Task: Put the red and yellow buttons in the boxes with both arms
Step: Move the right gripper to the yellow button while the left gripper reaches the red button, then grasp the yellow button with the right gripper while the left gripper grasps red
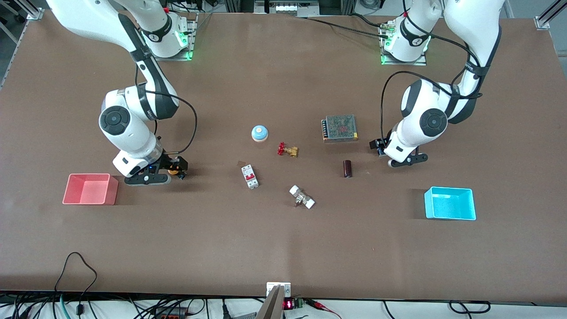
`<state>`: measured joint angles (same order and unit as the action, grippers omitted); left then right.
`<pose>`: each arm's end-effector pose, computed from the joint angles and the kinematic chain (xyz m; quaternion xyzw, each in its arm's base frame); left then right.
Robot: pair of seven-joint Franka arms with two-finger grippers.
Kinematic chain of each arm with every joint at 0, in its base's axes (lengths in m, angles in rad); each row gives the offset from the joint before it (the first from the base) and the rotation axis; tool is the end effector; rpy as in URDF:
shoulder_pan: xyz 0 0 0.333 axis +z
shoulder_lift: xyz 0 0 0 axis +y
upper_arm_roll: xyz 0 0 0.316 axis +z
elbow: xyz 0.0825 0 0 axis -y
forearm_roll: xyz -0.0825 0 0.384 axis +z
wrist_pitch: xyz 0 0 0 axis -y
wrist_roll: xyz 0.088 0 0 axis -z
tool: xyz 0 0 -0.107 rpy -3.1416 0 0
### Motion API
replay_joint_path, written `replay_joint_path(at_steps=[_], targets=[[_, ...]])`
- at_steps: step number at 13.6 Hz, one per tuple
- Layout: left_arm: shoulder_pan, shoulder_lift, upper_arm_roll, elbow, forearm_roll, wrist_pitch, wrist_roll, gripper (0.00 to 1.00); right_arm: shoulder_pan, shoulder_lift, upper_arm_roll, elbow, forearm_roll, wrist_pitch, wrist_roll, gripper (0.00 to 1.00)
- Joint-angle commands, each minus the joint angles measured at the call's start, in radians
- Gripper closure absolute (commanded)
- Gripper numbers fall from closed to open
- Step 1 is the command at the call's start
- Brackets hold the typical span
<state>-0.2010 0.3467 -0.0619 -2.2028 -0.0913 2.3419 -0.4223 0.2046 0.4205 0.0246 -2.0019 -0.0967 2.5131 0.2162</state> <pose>0.5131 -0.1403 0.2072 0.9872 0.1147 -0.1109 0.0028 0.6005 0.1404 0.2547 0.9977 0.0430 0.0499 0.0145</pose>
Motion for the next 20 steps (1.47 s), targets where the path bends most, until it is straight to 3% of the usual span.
replay_joint_path(at_steps=[1,3,4,8,11,14,17,20], targets=[[-0.003,0.021,0.004,0.006,-0.018,0.030,0.005,0.00,-0.008,0.010,0.005,0.000,-0.005,0.010,-0.032,0.00],[-0.003,0.028,0.004,0.006,-0.018,0.031,0.005,0.00,-0.008,0.017,0.003,-0.004,-0.006,0.006,-0.032,0.00],[-0.003,0.028,0.004,0.006,-0.016,0.031,0.013,0.05,-0.008,0.017,0.003,-0.004,-0.005,0.004,-0.032,0.00],[-0.003,0.026,0.004,0.006,-0.016,0.030,0.010,0.60,-0.007,0.032,0.003,-0.009,-0.005,0.004,-0.049,0.00],[-0.003,0.021,0.008,0.014,-0.018,0.030,0.010,0.81,-0.007,0.038,0.005,-0.009,-0.005,0.004,-0.051,0.02],[-0.003,-0.011,0.013,0.026,-0.016,0.030,0.013,0.85,-0.007,0.038,0.005,-0.009,-0.006,0.004,-0.051,0.13],[0.006,-0.122,0.030,0.032,0.010,0.028,0.022,0.84,-0.007,0.038,0.003,-0.008,-0.006,0.004,-0.051,0.28],[0.080,-0.152,0.030,0.101,0.070,0.016,0.175,0.84,-0.005,0.040,0.005,-0.008,-0.006,0.004,-0.051,0.36]])
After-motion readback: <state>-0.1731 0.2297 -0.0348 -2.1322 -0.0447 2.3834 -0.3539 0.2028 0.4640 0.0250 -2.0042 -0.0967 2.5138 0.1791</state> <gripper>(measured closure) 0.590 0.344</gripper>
